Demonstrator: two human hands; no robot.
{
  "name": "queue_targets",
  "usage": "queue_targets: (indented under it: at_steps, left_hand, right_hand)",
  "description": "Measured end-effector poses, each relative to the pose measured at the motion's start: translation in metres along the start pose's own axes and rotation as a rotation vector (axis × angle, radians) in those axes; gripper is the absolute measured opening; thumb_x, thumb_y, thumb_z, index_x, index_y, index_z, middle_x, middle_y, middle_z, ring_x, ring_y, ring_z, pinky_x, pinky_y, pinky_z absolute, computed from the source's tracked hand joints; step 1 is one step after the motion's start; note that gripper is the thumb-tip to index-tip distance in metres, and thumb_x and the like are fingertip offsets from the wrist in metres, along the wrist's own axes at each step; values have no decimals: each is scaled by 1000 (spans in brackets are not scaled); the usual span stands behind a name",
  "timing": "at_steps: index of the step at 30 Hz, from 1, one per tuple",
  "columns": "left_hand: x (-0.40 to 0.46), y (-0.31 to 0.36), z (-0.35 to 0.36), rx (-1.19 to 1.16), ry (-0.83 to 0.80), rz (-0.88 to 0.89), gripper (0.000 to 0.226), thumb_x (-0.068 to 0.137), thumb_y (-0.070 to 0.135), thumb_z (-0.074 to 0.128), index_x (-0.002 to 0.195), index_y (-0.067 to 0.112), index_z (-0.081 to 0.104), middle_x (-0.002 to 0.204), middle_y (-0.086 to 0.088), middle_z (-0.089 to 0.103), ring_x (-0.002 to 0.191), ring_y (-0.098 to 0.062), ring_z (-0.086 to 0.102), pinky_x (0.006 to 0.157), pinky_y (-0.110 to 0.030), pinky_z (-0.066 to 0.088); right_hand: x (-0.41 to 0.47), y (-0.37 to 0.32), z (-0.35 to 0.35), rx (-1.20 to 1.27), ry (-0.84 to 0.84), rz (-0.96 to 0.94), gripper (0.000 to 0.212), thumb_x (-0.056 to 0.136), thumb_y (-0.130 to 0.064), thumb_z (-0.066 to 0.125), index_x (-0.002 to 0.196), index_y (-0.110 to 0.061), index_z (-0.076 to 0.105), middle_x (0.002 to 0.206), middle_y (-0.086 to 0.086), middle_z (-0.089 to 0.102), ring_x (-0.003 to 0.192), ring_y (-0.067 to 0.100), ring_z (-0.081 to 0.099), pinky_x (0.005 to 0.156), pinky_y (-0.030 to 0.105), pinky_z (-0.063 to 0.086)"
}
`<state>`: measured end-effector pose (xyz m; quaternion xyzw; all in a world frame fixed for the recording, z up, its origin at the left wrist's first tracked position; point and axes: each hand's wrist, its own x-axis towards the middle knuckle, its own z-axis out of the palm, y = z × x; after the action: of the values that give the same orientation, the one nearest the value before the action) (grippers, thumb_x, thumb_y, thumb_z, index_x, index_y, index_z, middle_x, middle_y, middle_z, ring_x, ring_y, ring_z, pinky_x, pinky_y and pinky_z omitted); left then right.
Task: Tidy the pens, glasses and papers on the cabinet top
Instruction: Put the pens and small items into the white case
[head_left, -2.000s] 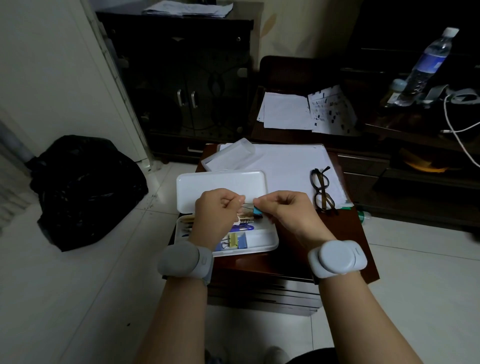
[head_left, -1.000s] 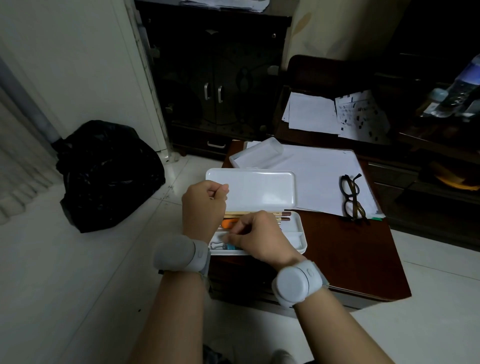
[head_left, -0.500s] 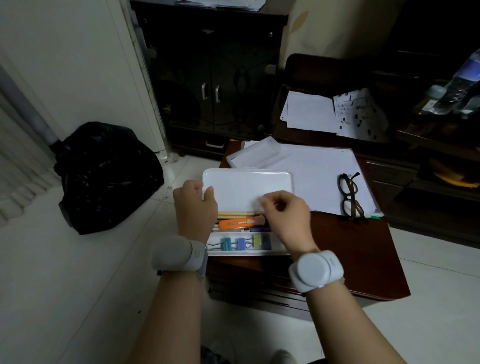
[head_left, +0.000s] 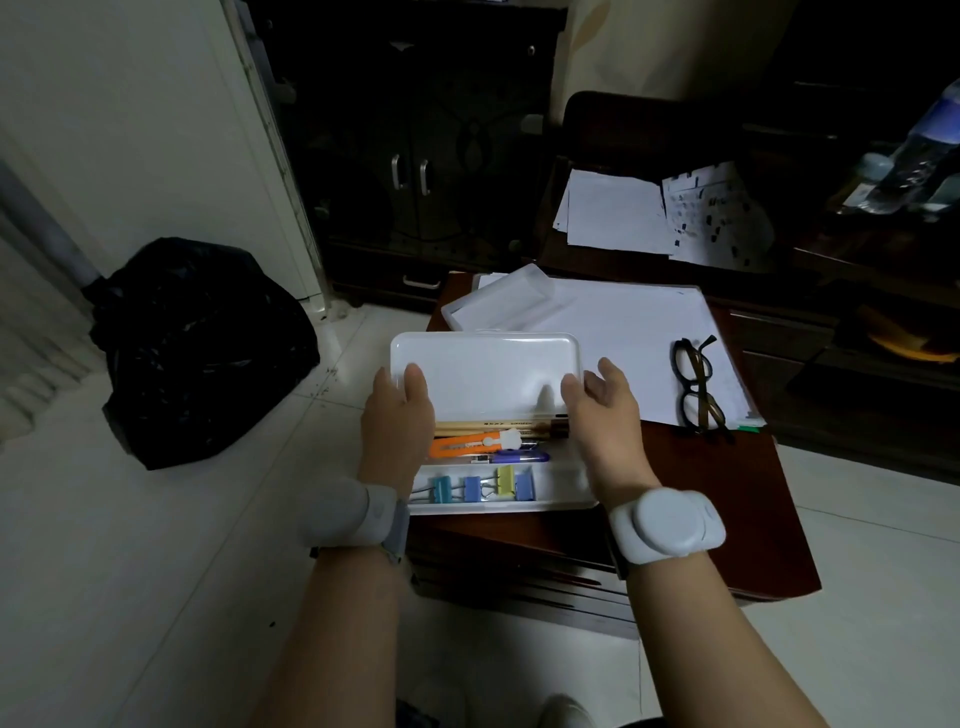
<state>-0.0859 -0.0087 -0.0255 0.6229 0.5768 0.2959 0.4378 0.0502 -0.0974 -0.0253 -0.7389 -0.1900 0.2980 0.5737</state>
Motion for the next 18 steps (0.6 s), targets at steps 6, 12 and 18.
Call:
queue_targets:
  at_steps: [6,12,18]
  left_hand:
    - [0,8,0,-86,-24,-46,63,94,57,21,139,14,33,126,-7,50,106,-19,51,89,-32,43]
    - [2,10,-5,-281,-22,-103,90,75,84,14,127,18,46,111,-1,63,96,-15,61,82,-31,49]
    - [-12,25,-6,-324,53,-193,75,90,67,19,134,8,33,106,-2,47,92,-15,44,83,-29,33]
  right_hand:
    - [-6,-7,-7,44,-35,-48,59,98,-31,44,150,-20,20,149,6,34,136,18,36,107,29,30]
    - [-9,-11,-12,-3,-12,-118,54,97,-46,38,147,-29,26,133,4,43,122,14,43,107,32,35]
    - [-18,-16,-20,21,32,-161,31,96,-49,37,114,-25,45,93,-12,49,89,3,50,75,19,41]
